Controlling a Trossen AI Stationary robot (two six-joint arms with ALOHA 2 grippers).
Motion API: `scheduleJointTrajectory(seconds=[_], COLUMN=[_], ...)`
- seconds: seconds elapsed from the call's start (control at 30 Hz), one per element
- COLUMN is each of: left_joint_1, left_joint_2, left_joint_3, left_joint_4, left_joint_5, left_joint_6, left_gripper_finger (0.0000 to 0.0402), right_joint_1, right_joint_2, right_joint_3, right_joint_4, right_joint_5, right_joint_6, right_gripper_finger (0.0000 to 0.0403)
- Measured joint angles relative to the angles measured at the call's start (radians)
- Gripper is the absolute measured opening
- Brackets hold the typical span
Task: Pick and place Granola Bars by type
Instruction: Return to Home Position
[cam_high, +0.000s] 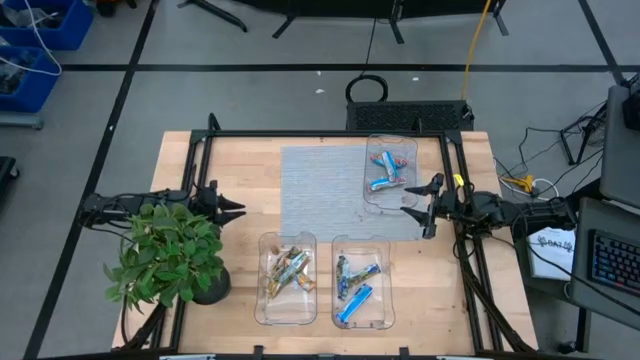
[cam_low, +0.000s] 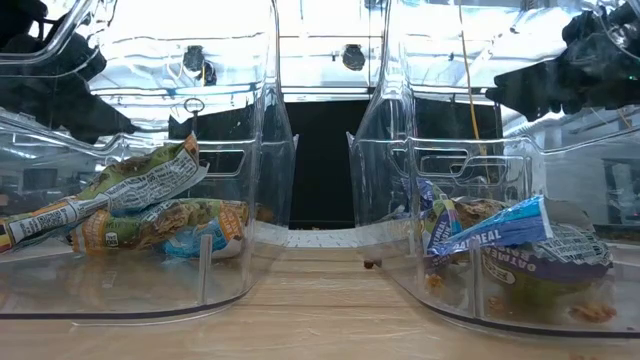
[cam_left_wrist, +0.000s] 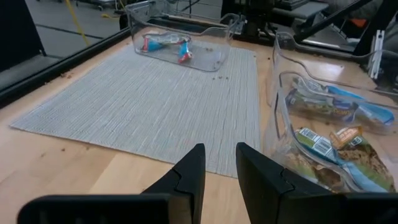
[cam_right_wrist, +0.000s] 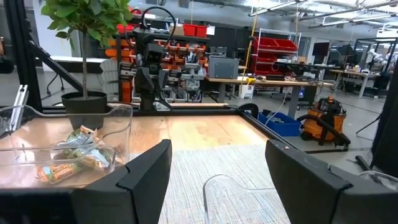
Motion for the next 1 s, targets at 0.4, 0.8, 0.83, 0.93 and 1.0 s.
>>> scheduleJointTrajectory(seconds=[0.4,0.8,0.83,0.93,1.0], left_joint_1=[0.0,0.0,0.0,0.0,0.001], left_joint_2=[0.0,0.0,0.0,0.0,0.0], left_joint_3=[0.0,0.0,0.0,0.0,0.0], left_joint_4=[0.0,0.0,0.0,0.001,0.0], left_joint_5=[0.0,0.0,0.0,0.0,0.0], left_joint_6=[-0.001,0.0,0.0,0.0,0.0], left_gripper_finger=[0.0095,0.0095,0.0095,0.0095,0.0095], right_joint_1=[0.0,0.0,0.0,0.0,0.0], right_joint_2=[0.0,0.0,0.0,0.0,0.0], right_joint_3=[0.0,0.0,0.0,0.0,0.0], right_joint_4=[0.028,0.033,0.034,0.034,0.034], right_joint_5=[0.0,0.0,0.0,0.0,0.0], right_joint_6=[-0.011,-0.008,-0.012,-0.014,-0.011], right_gripper_finger=[0.0254,0.0254,0.0254,0.0254,0.0254])
